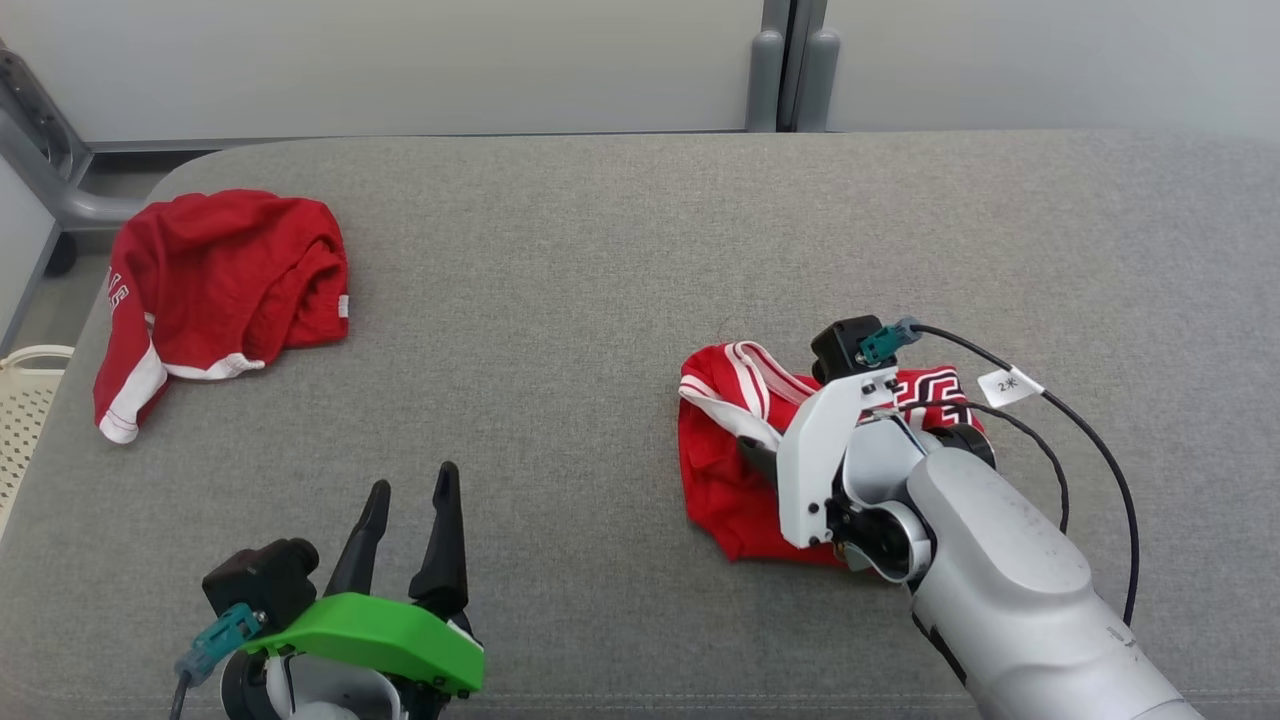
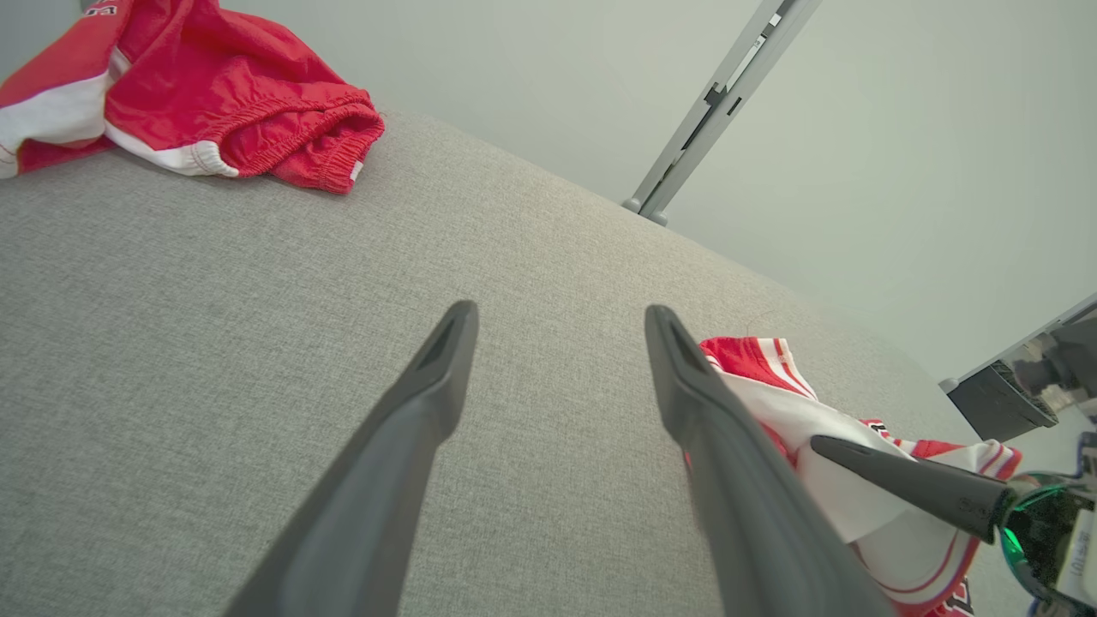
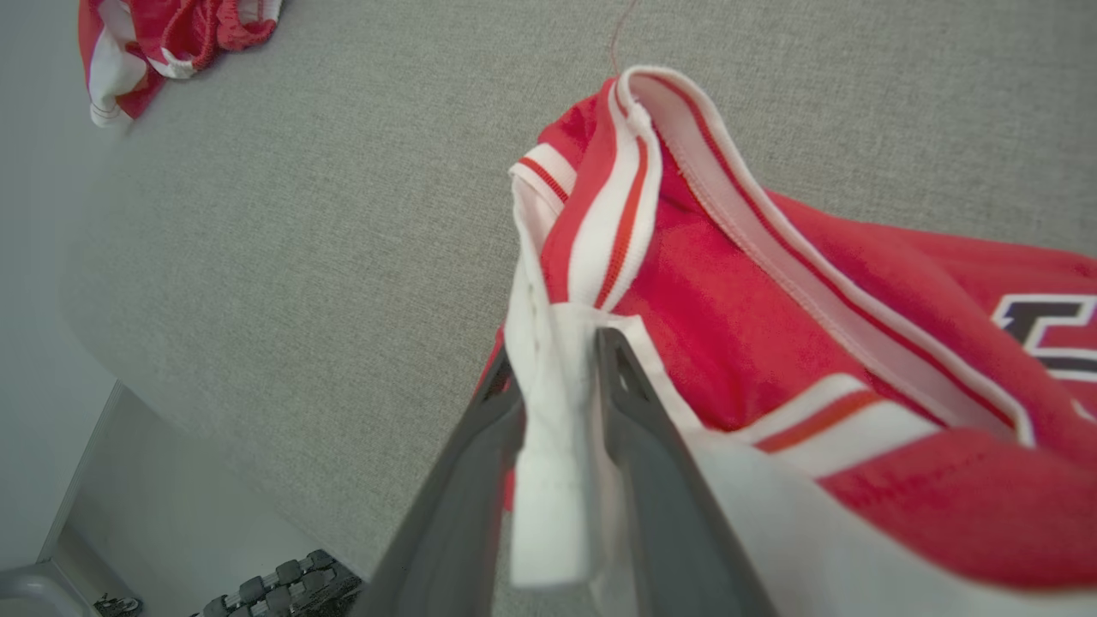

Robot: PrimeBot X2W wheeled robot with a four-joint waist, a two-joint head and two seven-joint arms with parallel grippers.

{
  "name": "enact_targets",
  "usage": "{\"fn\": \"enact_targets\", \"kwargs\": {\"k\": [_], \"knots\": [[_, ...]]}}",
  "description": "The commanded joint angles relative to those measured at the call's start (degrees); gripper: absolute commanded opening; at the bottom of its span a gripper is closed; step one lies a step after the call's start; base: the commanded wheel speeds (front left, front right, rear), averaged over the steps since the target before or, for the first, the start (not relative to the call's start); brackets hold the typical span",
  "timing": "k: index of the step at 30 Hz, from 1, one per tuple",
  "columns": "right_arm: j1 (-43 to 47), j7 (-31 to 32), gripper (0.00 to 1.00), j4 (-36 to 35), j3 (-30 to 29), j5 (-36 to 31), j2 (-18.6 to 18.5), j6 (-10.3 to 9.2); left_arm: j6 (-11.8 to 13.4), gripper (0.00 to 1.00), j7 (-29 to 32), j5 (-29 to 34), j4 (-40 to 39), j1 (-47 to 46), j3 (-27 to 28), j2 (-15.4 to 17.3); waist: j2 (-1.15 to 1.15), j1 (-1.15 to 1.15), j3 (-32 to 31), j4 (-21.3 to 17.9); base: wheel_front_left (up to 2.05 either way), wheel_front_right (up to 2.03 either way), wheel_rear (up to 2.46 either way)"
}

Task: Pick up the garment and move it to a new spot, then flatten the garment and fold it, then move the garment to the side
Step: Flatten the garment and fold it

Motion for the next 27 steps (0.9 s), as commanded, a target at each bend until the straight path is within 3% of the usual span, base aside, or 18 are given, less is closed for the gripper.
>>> {"fn": "enact_targets", "kwargs": {"k": [1, 7, 12, 17, 27], "knots": [[-0.6, -0.4, 1.00, 0.2, 0.6, 1.1, -0.1, 0.00, -0.2, 1.00, -0.1, -0.5, 0.3, -0.5, -0.1, 0.0, 0.00, 0.00, -0.1, 0.1, 0.00, 0.00, 0.00], [-2.4, -1.2, 1.00, -0.6, 5.0, 7.0, -0.1, 0.00, 0.2, 1.00, -0.3, -0.6, 0.5, 0.4, 0.1, 0.3, 0.00, 0.00, -1.0, -0.6, 0.00, 0.00, 0.00], [-3.7, -2.3, 1.00, -1.9, 5.5, 7.1, -0.1, 0.00, 0.6, 1.00, -0.2, -0.5, 0.1, 1.1, 0.1, 0.6, 0.00, 0.00, -1.9, -1.9, 0.00, 0.00, 0.00], [-4.2, -4.8, 1.00, -4.0, 3.2, 4.0, -0.4, 0.00, 1.1, 1.00, 0.0, -0.4, -0.7, 2.1, -0.1, 0.8, 0.00, 0.00, -2.6, -3.3, 0.00, 0.00, 0.00], [1.8, -10.4, 1.00, -11.2, -4.3, 1.6, -6.7, 0.00, 1.8, 1.00, 0.5, 0.1, -2.2, 3.0, -0.9, 1.1, 0.00, 0.00, -3.1, -5.1, 0.00, 0.00, 0.00]]}}
